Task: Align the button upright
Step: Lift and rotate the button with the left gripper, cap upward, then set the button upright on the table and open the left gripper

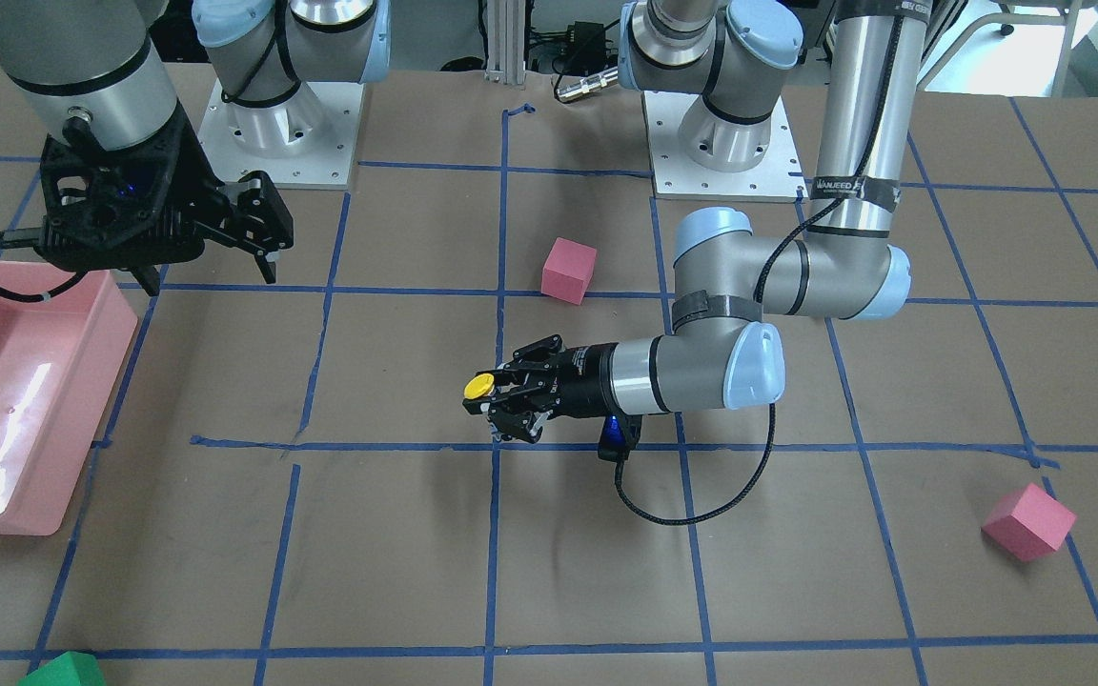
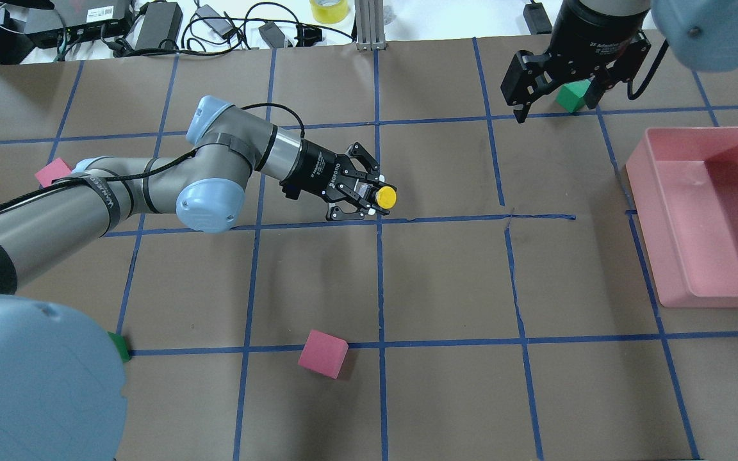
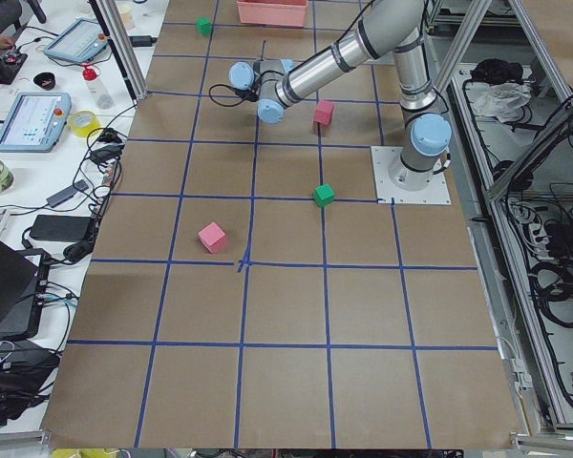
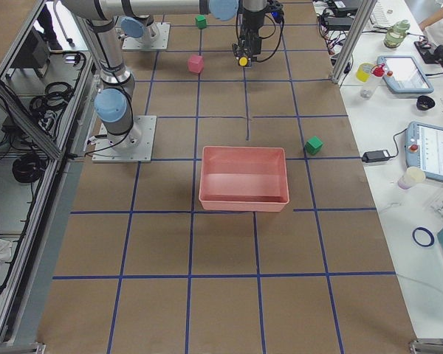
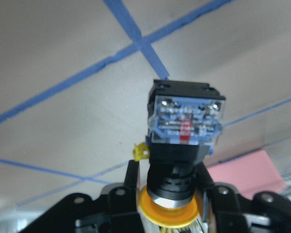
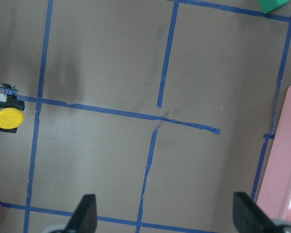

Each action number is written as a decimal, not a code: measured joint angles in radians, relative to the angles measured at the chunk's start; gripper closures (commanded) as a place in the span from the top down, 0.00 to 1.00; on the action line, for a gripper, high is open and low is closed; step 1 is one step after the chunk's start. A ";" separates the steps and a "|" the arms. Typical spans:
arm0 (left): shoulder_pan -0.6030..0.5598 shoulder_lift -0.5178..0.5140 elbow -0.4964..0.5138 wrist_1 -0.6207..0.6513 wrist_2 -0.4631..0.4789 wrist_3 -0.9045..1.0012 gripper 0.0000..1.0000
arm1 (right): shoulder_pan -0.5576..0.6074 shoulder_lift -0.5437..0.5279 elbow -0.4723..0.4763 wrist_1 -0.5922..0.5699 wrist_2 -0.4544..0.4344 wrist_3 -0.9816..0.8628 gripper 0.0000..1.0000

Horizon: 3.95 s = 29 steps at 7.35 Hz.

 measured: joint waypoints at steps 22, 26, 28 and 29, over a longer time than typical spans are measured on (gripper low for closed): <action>0.062 -0.188 -0.052 -0.090 -0.325 0.024 0.62 | 0.000 -0.001 0.000 0.001 0.001 0.002 1.00; 0.072 -0.100 0.024 -0.078 -0.113 -0.075 1.00 | 0.000 -0.001 0.000 0.001 0.005 0.002 1.00; 0.074 -0.010 0.128 -0.074 0.145 -0.174 0.99 | 0.000 -0.001 0.000 0.001 0.005 0.002 1.00; 0.076 0.031 0.174 -0.075 0.270 -0.163 1.00 | 0.000 -0.001 0.000 0.001 0.005 0.002 1.00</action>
